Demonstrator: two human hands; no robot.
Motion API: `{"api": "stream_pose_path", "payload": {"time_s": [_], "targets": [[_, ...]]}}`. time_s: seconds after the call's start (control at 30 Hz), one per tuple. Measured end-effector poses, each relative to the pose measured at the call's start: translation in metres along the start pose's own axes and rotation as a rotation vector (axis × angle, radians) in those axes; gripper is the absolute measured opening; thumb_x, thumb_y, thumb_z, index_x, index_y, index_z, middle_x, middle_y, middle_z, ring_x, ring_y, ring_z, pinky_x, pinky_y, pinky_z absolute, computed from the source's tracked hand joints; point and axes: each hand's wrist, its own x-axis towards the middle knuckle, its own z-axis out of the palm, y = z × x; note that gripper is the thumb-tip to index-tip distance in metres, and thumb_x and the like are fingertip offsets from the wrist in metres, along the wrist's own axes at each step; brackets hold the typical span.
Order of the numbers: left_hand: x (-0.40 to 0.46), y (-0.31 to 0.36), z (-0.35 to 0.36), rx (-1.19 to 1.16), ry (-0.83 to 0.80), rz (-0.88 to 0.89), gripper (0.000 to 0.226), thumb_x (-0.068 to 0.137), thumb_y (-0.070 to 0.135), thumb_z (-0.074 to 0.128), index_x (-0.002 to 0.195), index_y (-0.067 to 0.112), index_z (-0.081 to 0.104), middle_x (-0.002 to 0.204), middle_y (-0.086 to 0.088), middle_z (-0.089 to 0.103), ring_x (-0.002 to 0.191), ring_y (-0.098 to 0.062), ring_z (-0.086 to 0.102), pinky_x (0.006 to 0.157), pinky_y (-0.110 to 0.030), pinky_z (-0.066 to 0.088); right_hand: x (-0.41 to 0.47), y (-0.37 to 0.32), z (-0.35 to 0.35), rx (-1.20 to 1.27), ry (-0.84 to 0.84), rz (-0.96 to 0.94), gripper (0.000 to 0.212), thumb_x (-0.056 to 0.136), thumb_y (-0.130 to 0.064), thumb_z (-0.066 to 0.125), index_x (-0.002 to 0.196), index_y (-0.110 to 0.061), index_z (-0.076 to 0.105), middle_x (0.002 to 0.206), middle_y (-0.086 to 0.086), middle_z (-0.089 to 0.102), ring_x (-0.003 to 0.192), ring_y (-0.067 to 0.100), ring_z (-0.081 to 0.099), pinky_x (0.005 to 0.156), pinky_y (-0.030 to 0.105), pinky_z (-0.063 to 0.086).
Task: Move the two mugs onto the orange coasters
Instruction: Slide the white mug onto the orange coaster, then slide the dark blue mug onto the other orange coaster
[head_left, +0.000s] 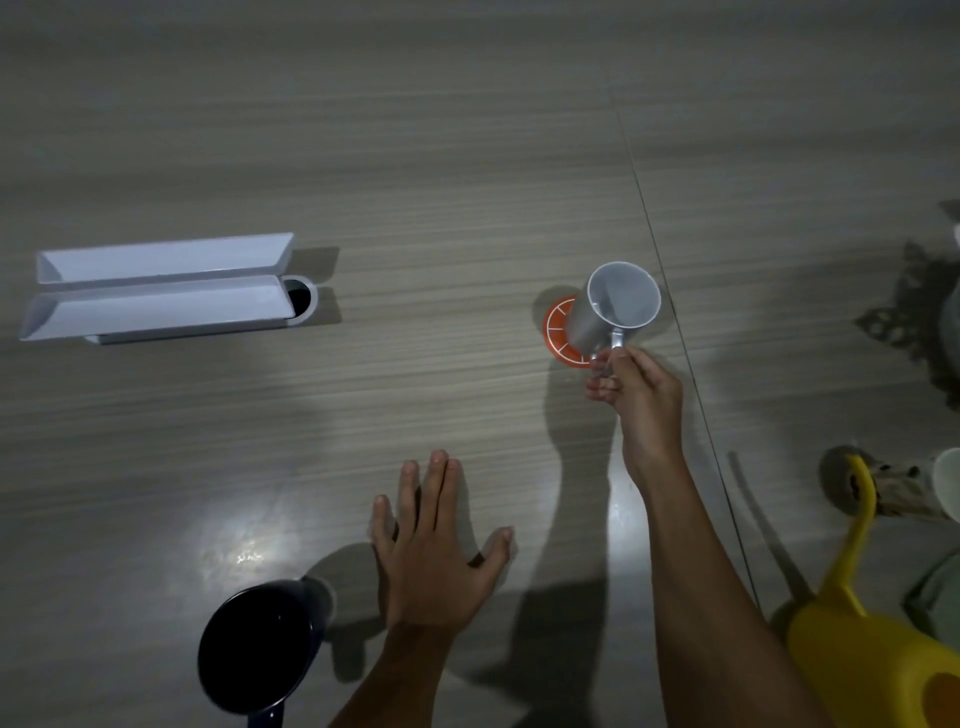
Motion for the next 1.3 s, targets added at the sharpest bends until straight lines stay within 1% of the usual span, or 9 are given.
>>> {"api": "stream_pose_path", "payload": {"time_s": [0.33, 0.63, 0.77, 0.87, 0.93, 1.0, 1.1, 1.23, 1.3], "targets": [[0.000, -0.001, 0.001, 0.019, -0.009, 0.001, 0.092, 0.082, 0.074, 0.045, 0.154, 0.022, 0.021, 0.165, 0.005, 0.017, 0.153, -0.022, 0.006, 0.119, -0.058, 0.013, 0.003, 0.003, 0.000, -0.052, 0.000, -0.014, 0.030, 0.098, -0.012, 0.056, 0.074, -0.020, 0.072, 0.081, 0.008, 0.069, 0.064, 0.018, 0.062, 0.061, 0.027, 0.054], [0.000, -0.002, 0.002, 0.025, -0.016, 0.003, 0.092, 0.083, 0.074, 0.042, 0.155, 0.022, 0.019, 0.165, 0.004, 0.014, 0.153, -0.022, 0.005, 0.119, -0.059, 0.013, 0.007, 0.012, -0.002, -0.089, 0.000, -0.017, 0.023, 0.097, -0.013, 0.059, 0.079, -0.019, 0.071, 0.082, 0.004, 0.071, 0.067, 0.018, 0.065, 0.064, 0.029, 0.056], [0.000, -0.003, 0.003, 0.025, -0.020, 0.005, 0.091, 0.084, 0.073, 0.042, 0.155, 0.022, 0.017, 0.165, 0.004, 0.013, 0.153, -0.023, 0.004, 0.118, -0.059, 0.013, 0.004, 0.019, -0.005, -0.143, 0.024, -0.040, 0.013, 0.094, -0.013, 0.061, 0.089, -0.020, 0.070, 0.091, 0.007, 0.071, 0.067, 0.015, 0.068, 0.068, 0.035, 0.057], [-0.001, -0.004, 0.004, 0.022, -0.012, 0.017, 0.091, 0.084, 0.072, 0.042, 0.156, 0.022, 0.015, 0.166, 0.004, 0.012, 0.153, -0.023, 0.003, 0.119, -0.059, 0.012, -0.012, 0.027, -0.010, -0.174, 0.098, -0.032, 0.021, 0.094, -0.008, 0.061, 0.095, -0.027, 0.067, 0.093, -0.003, 0.071, 0.065, 0.017, 0.068, 0.065, 0.032, 0.057], [-0.002, -0.004, 0.003, 0.020, -0.007, 0.026, 0.091, 0.085, 0.072, 0.040, 0.156, 0.022, 0.013, 0.166, 0.003, 0.010, 0.153, -0.023, 0.001, 0.119, -0.058, 0.010, -0.031, 0.035, -0.017, -0.180, 0.134, 0.005, 0.018, 0.094, -0.007, 0.061, 0.102, -0.022, 0.066, 0.096, -0.003, 0.070, 0.066, 0.015, 0.069, 0.065, 0.030, 0.058], [-0.003, -0.004, 0.001, 0.029, 0.000, 0.037, 0.091, 0.086, 0.073, 0.037, 0.156, 0.021, 0.011, 0.166, 0.003, 0.009, 0.153, -0.023, 0.000, 0.119, -0.058, 0.009, -0.056, 0.045, -0.026, -0.259, 0.120, 0.029, 0.017, 0.094, -0.009, 0.063, 0.108, -0.017, 0.068, 0.105, 0.001, 0.071, 0.080, 0.013, 0.071, 0.077, 0.035, 0.060], [-0.005, -0.007, -0.001, 0.047, -0.017, 0.057, 0.089, 0.089, 0.074, 0.031, 0.156, 0.021, 0.008, 0.167, 0.002, 0.004, 0.153, -0.024, -0.003, 0.120, -0.057, 0.006, -0.099, 0.052, -0.037, -0.481, 0.003, 0.002, 0.023, 0.095, -0.011, 0.063, 0.117, -0.016, 0.069, 0.114, -0.003, 0.069, 0.102, 0.005, 0.064, 0.100, 0.035, 0.052], [-0.019, -0.022, -0.003, 0.048, -0.060, 0.172, 0.081, 0.093, 0.066, 0.029, 0.156, 0.019, 0.009, 0.167, -0.001, 0.005, 0.153, -0.025, -0.002, 0.121, -0.052, 0.001, -0.146, 0.068, -0.039, -0.698, -0.133, -0.083, 0.035, 0.095, -0.011, 0.062, 0.130, -0.013, 0.061, 0.135, 0.006, 0.061, 0.125, 0.017, 0.055, 0.104, 0.023, 0.041], [-0.036, -0.037, -0.006, 0.092, -0.064, 0.233, 0.077, 0.096, 0.063, 0.026, 0.156, 0.018, 0.010, 0.166, -0.002, 0.007, 0.153, -0.022, 0.001, 0.120, -0.047, 0.003, -0.167, 0.083, -0.039, -0.806, -0.218, -0.124, 0.039, 0.096, -0.014, 0.061, 0.136, -0.014, 0.057, 0.147, 0.005, 0.051, 0.140, 0.018, 0.040, 0.110, 0.021, 0.030]]}}
